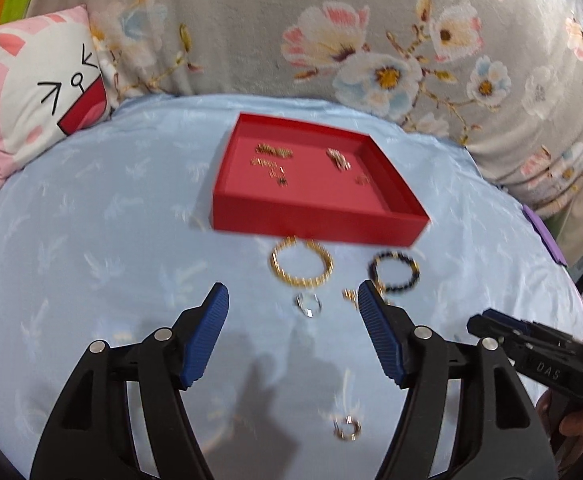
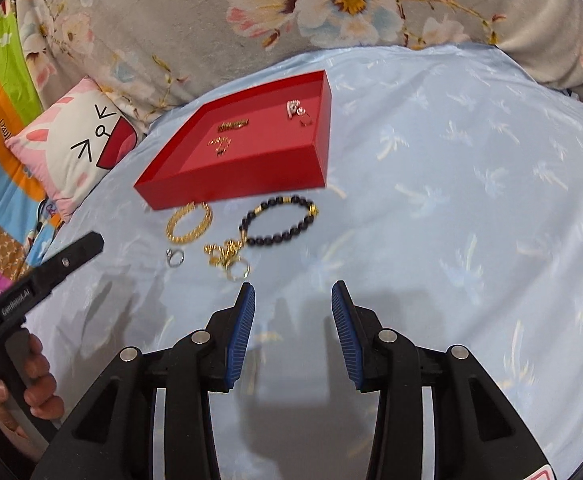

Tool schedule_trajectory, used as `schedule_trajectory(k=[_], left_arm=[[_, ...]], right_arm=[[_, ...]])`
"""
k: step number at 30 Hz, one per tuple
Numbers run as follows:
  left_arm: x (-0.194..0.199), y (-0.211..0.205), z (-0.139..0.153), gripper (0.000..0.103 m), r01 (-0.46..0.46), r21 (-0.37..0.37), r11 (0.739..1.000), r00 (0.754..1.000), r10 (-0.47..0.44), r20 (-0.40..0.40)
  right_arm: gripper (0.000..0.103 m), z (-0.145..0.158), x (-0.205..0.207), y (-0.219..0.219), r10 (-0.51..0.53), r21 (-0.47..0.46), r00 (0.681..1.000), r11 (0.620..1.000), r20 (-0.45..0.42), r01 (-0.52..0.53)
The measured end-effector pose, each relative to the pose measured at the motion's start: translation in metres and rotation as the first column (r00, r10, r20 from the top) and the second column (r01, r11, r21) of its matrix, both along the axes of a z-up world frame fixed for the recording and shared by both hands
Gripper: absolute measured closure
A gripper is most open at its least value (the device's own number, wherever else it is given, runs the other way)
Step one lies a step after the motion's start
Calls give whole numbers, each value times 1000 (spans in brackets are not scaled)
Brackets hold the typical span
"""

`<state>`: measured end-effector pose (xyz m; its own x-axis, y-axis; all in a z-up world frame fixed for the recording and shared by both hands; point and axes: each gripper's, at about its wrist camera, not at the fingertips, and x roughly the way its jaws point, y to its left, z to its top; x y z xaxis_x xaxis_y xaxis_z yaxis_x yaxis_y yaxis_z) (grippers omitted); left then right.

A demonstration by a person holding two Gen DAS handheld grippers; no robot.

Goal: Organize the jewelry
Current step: 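Close the left tool on the second gold hoop earring on the sheet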

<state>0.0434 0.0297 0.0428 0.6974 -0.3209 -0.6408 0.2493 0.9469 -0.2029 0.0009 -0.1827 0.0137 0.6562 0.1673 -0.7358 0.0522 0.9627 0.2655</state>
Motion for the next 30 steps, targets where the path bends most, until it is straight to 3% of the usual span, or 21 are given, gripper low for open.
schedule_trajectory(k=[10,13,19,21,27,30], left_arm=[[-40,-25,-37,38,84,41,996,990,-79,-112],[-43,-33,-46,44,93,59,994,988,-85,-132],[-48,-42,-52,51,93,117,989,990,-80,-112],[-49,-44,-52,56,92,132,987,991,-78,-105],[-48,-43,-53,83,90,140,986,992,-75,-106],[-49,-42,-53,85,96,127,987,991,-83,-108]], right_arm=[[63,-8,-19,6,6,29,1000,1000,-11,-6],[63,-8,-21,7,11,35,1000,999,-9,-11],[63,-8,-23,7,13,40,1000,999,-7,-13],[63,-8,-23,7,14,44,1000,999,-7,-14],[63,-8,-23,15,37,42,999,998,-6,-37],[63,-8,-24,17,45,44,999,998,-6,-44]])
